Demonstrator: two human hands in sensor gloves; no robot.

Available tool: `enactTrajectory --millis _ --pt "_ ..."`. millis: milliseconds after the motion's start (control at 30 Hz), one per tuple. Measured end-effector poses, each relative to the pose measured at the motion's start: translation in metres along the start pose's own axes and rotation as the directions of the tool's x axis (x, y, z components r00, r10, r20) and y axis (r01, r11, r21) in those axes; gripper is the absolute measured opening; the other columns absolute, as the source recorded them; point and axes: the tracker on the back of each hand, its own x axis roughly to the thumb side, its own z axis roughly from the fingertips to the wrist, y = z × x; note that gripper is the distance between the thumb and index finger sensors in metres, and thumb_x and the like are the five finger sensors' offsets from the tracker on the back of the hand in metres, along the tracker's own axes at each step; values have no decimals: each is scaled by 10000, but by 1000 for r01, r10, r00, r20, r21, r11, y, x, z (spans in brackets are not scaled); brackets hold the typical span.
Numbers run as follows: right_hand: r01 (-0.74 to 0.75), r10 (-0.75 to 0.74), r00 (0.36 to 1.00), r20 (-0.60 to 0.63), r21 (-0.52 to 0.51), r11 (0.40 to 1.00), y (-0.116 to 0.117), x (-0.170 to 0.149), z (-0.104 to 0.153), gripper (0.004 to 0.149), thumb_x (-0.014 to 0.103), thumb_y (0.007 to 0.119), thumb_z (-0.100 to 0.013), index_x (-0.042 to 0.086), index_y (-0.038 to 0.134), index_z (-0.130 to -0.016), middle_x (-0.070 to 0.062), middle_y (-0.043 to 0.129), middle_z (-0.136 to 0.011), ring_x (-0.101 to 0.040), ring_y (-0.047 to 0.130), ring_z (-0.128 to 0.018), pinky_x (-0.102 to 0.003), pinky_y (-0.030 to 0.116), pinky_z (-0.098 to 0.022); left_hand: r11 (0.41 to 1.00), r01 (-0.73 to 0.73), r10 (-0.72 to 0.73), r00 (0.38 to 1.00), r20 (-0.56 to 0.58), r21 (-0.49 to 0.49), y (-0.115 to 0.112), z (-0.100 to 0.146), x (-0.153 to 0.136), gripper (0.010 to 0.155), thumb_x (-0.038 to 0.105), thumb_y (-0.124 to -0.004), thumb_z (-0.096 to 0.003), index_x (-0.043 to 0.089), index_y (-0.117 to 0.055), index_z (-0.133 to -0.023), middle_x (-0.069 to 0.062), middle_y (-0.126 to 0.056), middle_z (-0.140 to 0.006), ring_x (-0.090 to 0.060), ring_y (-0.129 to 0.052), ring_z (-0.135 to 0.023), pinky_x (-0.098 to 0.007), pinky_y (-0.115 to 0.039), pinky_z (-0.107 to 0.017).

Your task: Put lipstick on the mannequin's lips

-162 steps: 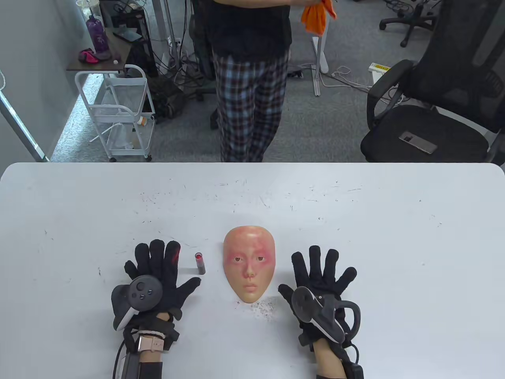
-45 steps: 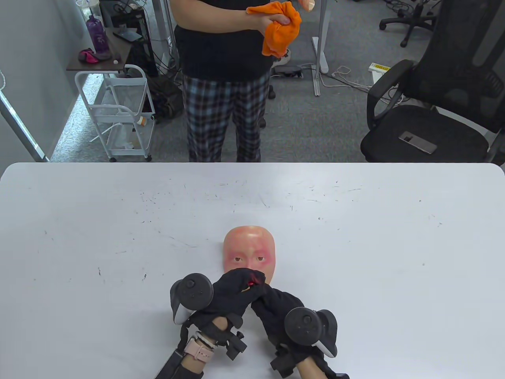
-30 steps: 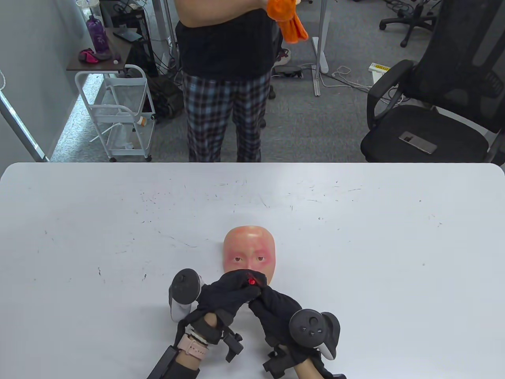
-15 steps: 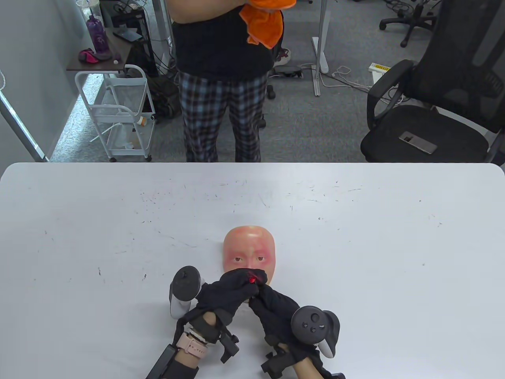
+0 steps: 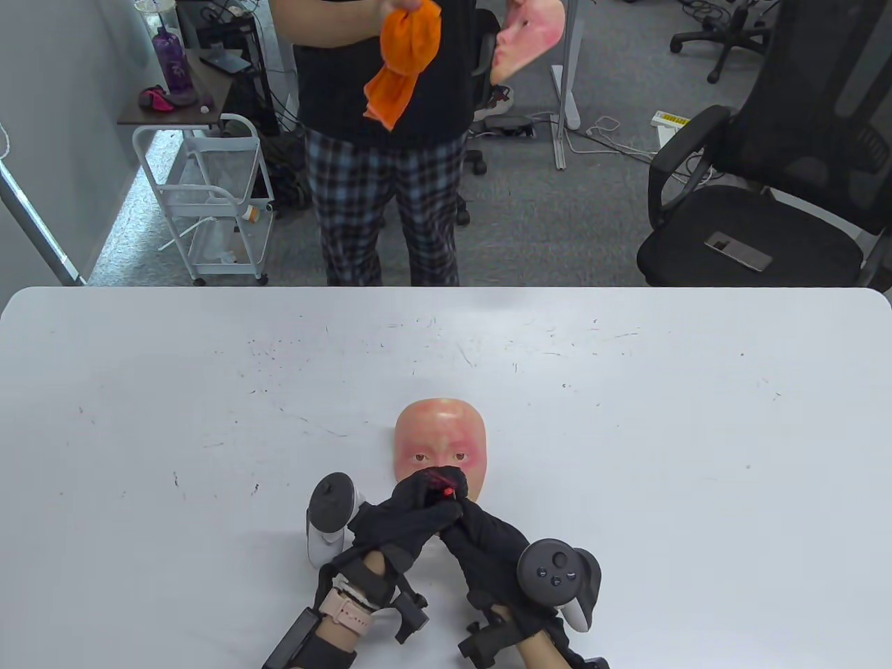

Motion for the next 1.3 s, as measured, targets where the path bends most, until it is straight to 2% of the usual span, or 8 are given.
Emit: enactTrajectory --millis 200,300,433,700,767,833,1067,1300 --pt "16 -16 1000 4 19 1000 0 -3 -1 531 398 784 -435 103 776 -877 -105 966 -713 -261 979 -502 -495 753 -488 997 2 1 999 44 -72 4 -1 2 503 380 -710 -521 265 -785 -1005 -53 -771 -1015 -356 -682 -940 -521 -601 -692" --pt "23 -23 1000 6 26 999 1 -2 -1 535 402 779 -439 98 774 -879 -104 964 -715 -257 979 -505 -492 754 -490 991 -5 8 1000 24 -131 3 -1 1 518 425 -686 -554 263 -680 -1046 -51 -669 -1058 -352 -604 -974 -520 -546 -719" --pt "-17 17 1000 4 8 1000 1 -2 0 527 403 786 -436 106 787 -872 -103 972 -703 -256 983 -494 -492 758 -483 1000 -2 2 1000 19 0 0 1 0 502 451 -779 -520 280 -698 -985 -25 -747 -988 -327 -697 -919 -504 -612 -679" --pt "14 -14 1000 4 19 1000 1 -1 -2 531 401 785 -436 103 779 -876 -104 966 -714 -259 979 -504 -494 753 -490 991 -2 7 999 34 -131 3 -1 2 526 418 -664 -556 283 -680 -1064 -44 -674 -1060 -353 -600 -978 -521 -541 -723" --pt "27 -27 1000 3 11 1000 2 -1 -2 530 400 794 -432 103 788 -871 -105 970 -706 -261 981 -497 -496 754 -486 997 -18 19 1000 18 -70 2 0 -1 629 475 -770 -532 282 -563 -1094 -31 -678 -1039 -335 -632 -957 -509 -568 -707" --pt "-2 2 1000 0 13 1000 2 -1 -1 529 403 793 -432 107 789 -870 -103 973 -703 -257 983 -494 -493 757 -484 1000 -25 25 1000 15 -16 2 1 -1 506 441 -779 -520 276 -691 -990 -25 -750 -991 -332 -693 -923 -508 -609 -681" --pt "35 -35 999 4 24 999 1 -3 -2 526 398 790 -434 115 779 -877 -101 967 -715 -260 979 -506 -495 753 -492 995 -17 22 998 51 -100 5 -1 3 505 374 -698 -530 256 -762 -1017 -59 -753 -1024 -364 -660 -953 -530 -580 -701" --pt "20 -20 1000 0 5 1000 0 -1 -1 525 405 804 -428 112 795 -863 -103 976 -694 -256 985 -486 -493 761 -478 998 -29 31 999 43 -58 3 0 2 494 409 -731 -527 258 -752 -996 -51 -751 -1006 -352 -677 -933 -521 -592 -689"
